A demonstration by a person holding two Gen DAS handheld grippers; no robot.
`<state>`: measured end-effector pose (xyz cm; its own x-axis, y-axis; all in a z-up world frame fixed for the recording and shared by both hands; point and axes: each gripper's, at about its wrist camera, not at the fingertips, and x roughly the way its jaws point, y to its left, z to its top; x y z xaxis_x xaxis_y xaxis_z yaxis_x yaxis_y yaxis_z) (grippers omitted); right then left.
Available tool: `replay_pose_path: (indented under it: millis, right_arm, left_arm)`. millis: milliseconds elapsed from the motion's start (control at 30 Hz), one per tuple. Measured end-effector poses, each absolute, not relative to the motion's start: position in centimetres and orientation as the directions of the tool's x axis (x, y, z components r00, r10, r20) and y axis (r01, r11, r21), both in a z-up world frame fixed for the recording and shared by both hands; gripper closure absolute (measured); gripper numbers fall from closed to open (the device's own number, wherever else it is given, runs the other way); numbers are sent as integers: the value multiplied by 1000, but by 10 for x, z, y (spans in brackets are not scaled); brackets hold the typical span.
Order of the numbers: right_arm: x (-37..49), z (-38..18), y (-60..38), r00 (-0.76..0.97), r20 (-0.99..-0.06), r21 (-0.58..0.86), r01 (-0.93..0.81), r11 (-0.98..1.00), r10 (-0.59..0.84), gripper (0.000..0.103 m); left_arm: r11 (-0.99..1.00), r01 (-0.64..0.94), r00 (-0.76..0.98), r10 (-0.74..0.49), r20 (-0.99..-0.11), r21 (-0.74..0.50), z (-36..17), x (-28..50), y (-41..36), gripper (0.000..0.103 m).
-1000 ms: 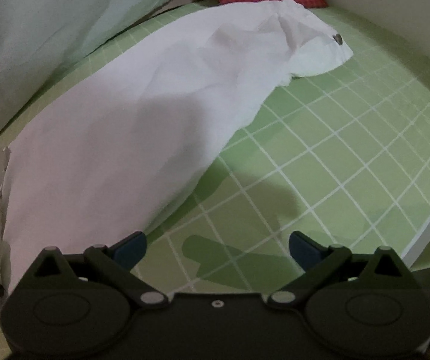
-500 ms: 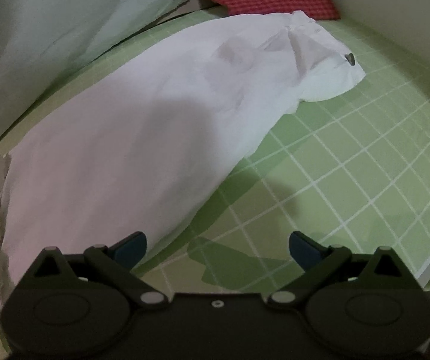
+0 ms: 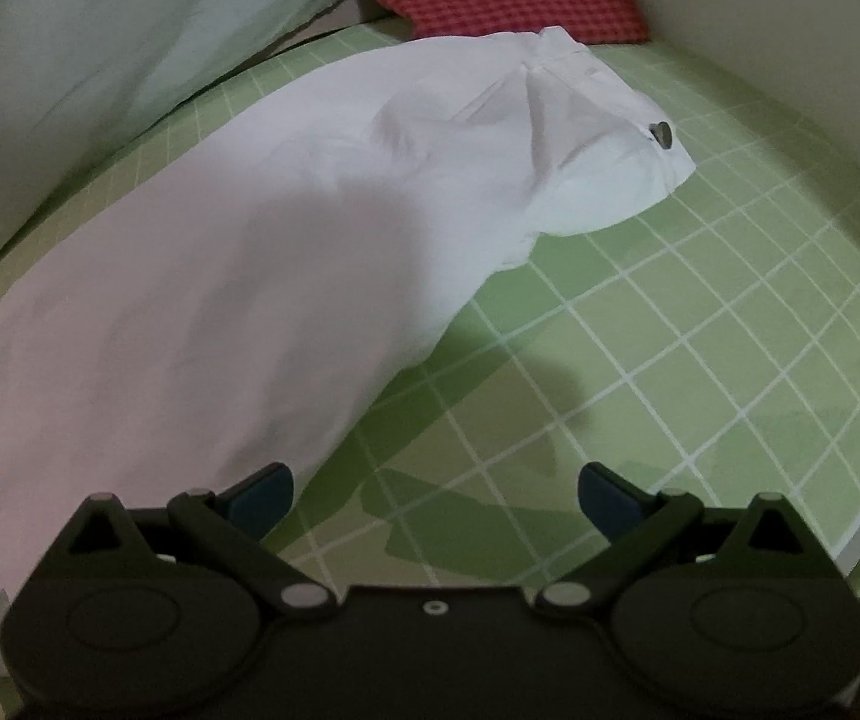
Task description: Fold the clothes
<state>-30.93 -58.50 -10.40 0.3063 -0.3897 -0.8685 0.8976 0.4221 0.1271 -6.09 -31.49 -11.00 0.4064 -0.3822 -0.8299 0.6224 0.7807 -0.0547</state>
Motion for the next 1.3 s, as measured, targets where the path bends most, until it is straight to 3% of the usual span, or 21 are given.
replay_pose_path:
  millis: [67, 267, 400, 533, 700, 767, 833, 900, 967, 1133, 1300]
  right_arm:
    - [-309, -104, -585, 309, -869, 126, 893, 432, -386, 0]
    - [-313, -106, -587, 316, -871, 128, 885, 447, -376, 0]
    - [-318, -108, -589, 315, -873, 134, 889, 438, -372, 1]
    - [-321, -114, -590, 313, -882, 145, 892, 429, -352, 1]
    - [-323, -114, -592, 355, -869, 192, 884, 425, -345, 1]
    - [-326, -111, -597, 380, -854, 222, 884, 412, -355, 0]
    - [-329, -108, -602, 404, -838, 251, 882, 398, -367, 0]
    - [-332, -106, -610, 417, -825, 270, 883, 384, -381, 0]
    - [-335, -106, -619, 420, -819, 280, 888, 365, -391, 0]
    - [-353, -112, -662, 481, -775, 417, 877, 239, -411, 0]
    - [-346, -125, -706, 488, -767, 415, 872, 260, -416, 0]
  left_arm:
    - [787, 611, 397, -402, -825, -90, -106, -57, -310, 103]
    - [785, 577, 383, -506, -773, -227, -79, -57, -292, 103]
    - [699, 696, 364, -541, -758, -164, -66, -80, -297, 103]
    - [717, 677, 322, -491, -809, -166, -93, -80, -300, 103]
    - [763, 604, 261, -459, -849, -227, -113, -65, -300, 87]
    - [758, 609, 244, -460, -853, -234, -112, -64, -303, 55]
    - [751, 619, 242, -459, -855, -228, -111, -62, -309, 30]
    - [750, 627, 256, -456, -853, -213, -107, -66, -315, 24]
    - [759, 624, 287, -444, -849, -186, -102, -68, -321, 11]
    - [794, 584, 346, -433, -832, -170, -88, -63, -330, 7]
    - [839, 520, 384, -398, -833, -161, -81, -52, -331, 7]
